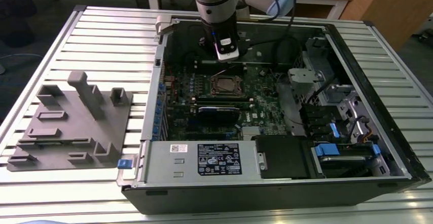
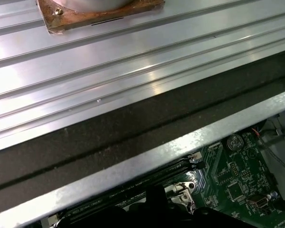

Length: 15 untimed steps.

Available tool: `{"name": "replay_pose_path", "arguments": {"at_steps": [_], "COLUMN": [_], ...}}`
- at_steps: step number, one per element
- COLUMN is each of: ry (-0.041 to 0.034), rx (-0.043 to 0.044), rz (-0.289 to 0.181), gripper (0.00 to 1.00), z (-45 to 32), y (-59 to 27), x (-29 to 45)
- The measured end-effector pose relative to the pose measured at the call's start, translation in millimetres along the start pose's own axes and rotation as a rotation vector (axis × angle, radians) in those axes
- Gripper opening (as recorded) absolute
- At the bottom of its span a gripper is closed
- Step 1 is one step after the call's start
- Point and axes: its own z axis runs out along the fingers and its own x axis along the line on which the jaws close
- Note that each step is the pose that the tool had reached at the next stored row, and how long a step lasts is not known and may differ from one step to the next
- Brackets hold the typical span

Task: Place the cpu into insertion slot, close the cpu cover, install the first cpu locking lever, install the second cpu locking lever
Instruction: 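Install the first cpu locking lever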

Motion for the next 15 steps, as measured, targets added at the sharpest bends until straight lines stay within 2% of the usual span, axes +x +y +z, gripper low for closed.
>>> {"name": "replay_pose_path", "arguments": {"at_steps": [2,15], "ry": [-0.0001,-0.0006], "rx": [0.0000,0.0012], "rz": [0.000,0.000], "gripper": [0.11,0.11], "z": [2.4,5.3], "y": [-0.5,1.8], "x": [0.4,-2.0]}}
